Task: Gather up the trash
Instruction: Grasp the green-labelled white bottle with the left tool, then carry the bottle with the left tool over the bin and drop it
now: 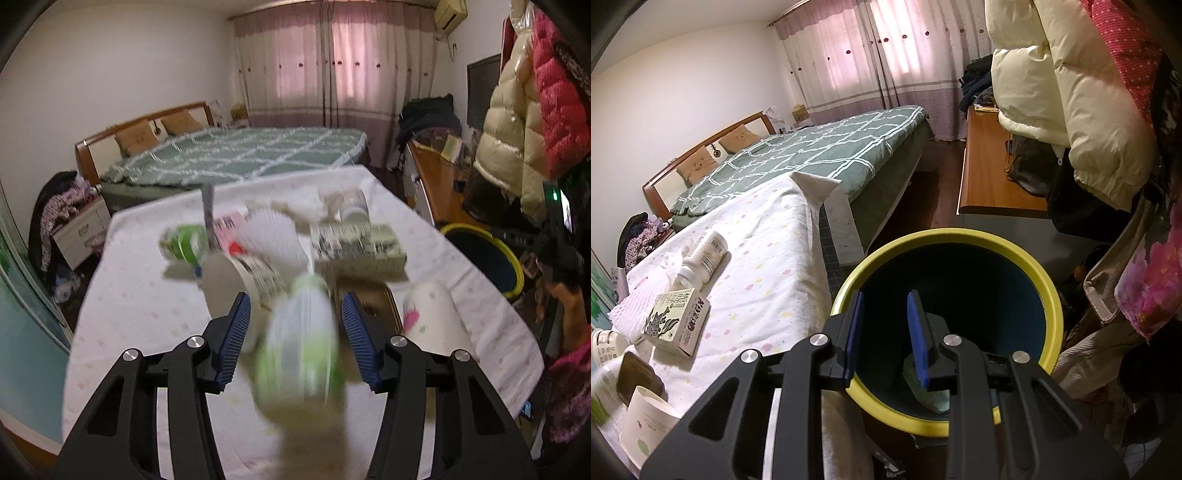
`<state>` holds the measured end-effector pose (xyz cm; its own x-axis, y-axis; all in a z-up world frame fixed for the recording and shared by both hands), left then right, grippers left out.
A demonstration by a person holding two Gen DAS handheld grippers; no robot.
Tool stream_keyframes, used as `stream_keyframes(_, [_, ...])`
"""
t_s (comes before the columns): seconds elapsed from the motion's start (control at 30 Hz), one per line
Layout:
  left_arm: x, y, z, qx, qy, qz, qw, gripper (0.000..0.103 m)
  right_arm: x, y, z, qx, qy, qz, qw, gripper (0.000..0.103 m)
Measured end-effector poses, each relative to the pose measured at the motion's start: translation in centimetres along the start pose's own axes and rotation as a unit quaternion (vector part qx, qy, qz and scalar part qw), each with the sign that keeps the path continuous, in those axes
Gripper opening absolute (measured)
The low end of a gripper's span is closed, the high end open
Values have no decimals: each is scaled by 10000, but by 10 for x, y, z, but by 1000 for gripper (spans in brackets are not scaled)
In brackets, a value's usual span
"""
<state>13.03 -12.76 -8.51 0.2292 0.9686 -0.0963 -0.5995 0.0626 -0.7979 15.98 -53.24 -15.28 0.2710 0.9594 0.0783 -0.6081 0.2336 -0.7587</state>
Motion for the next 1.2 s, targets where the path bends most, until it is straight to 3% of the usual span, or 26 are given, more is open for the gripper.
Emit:
stream_keyframes(0.17, [6, -18, -9, 2, -88, 94, 9999, 49, 0, 1, 1, -4, -13, -4, 10000, 24])
stream_keyframes(0.3, [10, -8, -2, 225, 49, 206, 9995, 49, -1, 2, 1, 10, 23, -6, 10000, 24])
stream_keyframes(0.33, [9, -1, -2, 313, 70, 208, 9993, 54, -2, 2, 0, 22, 19, -16, 10000, 24])
stream_keyframes(0.37, [9, 6, -2, 403, 87, 212, 9989, 67, -1, 2, -2, 44, -2, -38, 10000, 24])
stream_keyframes(0.43, [5, 26, -1, 634, 137, 198, 9977, 78, -3, 2, -3, 58, -33, -57, 10000, 24])
stream_keyframes(0.6, [4, 59, -5, 979, 1, 86, 9952, 78, -2, 1, -1, -7, -66, -75, 9999, 24])
stream_keyframes(0.7, [4, 70, -12, 1177, 54, 140, 9929, 78, 1, 2, 2, -19, -103, -34, 9999, 24])
stream_keyframes(0.77, [4, 74, -19, 1257, 25, 129, 9920, 71, 3, 3, 5, -33, -120, -11, 9999, 24])
stream_keyframes(0.87, [4, 80, -24, 1347, 38, 87, 9908, 52, 2, 3, 7, -44, -126, -9, 9999, 24])
stream_keyframes(1.2, [3, 49, -2, 619, -205, -299, 9974, 52, 2, 2, 10, -56, -134, -28, 9999, 24])
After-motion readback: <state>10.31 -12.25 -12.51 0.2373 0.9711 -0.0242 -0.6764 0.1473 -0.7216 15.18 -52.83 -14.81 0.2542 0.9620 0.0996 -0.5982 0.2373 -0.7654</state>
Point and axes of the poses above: each gripper's, at about its wrist camera, not at the fingertips, and z roughly against the way its jaws point, x to its left, y to its underside, the point moved 4 cm from there along -z, roughly the way its jaws point, and after that the axes turned 10 degrees about z, right-handed, at the moved point
